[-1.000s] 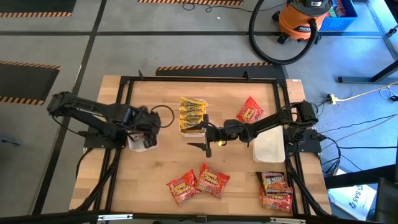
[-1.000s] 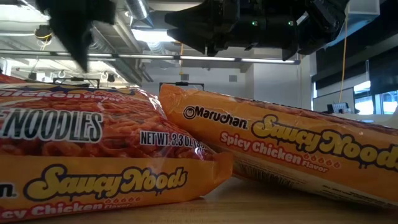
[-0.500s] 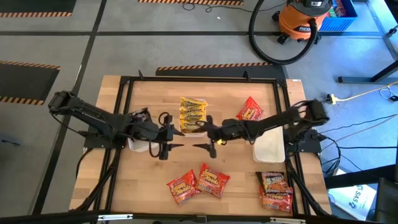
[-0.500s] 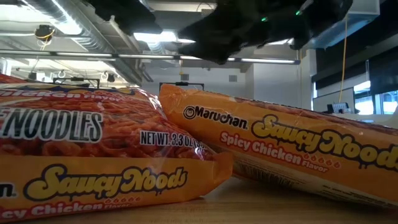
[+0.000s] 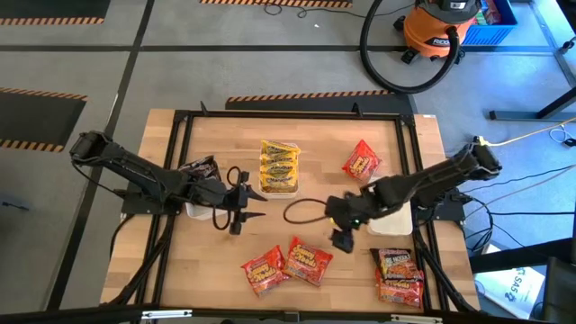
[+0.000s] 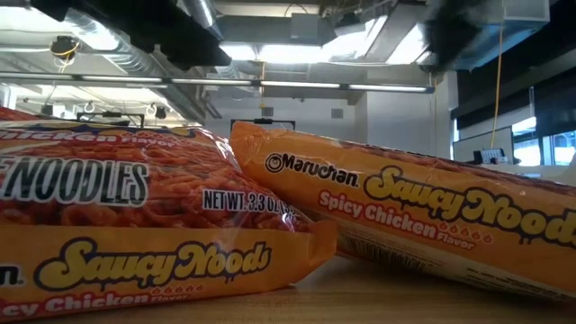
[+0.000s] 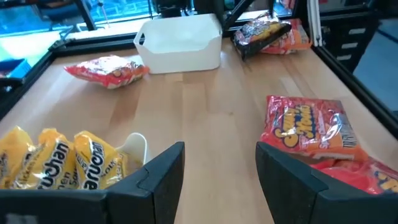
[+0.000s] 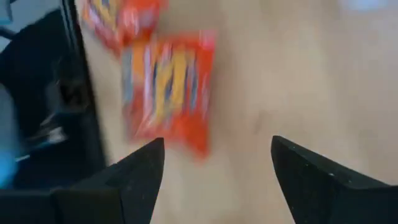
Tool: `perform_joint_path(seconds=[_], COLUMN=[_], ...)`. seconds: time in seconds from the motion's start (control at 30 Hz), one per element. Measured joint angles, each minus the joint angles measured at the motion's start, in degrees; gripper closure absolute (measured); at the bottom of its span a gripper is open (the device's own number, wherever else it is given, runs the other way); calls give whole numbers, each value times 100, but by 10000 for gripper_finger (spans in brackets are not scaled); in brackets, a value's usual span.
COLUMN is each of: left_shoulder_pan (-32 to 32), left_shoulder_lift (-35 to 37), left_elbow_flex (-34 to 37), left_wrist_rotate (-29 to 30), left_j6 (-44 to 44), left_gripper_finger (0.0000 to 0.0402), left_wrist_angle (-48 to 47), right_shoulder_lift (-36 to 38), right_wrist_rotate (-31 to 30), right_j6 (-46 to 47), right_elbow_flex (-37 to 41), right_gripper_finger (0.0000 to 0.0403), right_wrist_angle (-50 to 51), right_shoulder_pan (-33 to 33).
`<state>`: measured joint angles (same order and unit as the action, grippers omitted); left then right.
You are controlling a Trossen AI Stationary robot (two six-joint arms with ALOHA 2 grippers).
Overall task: Sort Maruchan noodles
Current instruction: Put the black noodle pack into the left white bin
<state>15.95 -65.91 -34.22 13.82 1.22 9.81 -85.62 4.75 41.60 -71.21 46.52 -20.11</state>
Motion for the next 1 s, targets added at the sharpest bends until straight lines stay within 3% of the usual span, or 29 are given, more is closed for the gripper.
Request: perform_joint_path(seconds=[0.23, 0.43, 0.63, 0.87, 1.0], left_shoulder_pan=[113, 238, 235, 236, 236], left_shoulder_lift=[0, 0, 0, 0, 0], left_elbow_flex=[2, 2, 2, 2, 2], left_wrist_rotate=[0, 3, 23, 24, 24], left_j6=[211, 132, -28, -178, -182], left_gripper_finger=[211, 211, 211, 211, 211], left_wrist_angle=[55, 151, 153, 171, 196], right_shoulder_lift=[-45, -135, -119, -116, -116], right_wrist_rotate=[1183, 1515, 1696, 1430, 1624], right_j6=[3342, 5244, 6325, 6522, 6912], right_elbow_flex=[-215, -213, 144, 942, 1498], right_gripper_finger=[128, 128, 128, 128, 128], right_wrist_angle=[1504, 2129, 2173, 789, 765], right_shoulder_pan=[-931, -1718, -2078, -2112, -2113])
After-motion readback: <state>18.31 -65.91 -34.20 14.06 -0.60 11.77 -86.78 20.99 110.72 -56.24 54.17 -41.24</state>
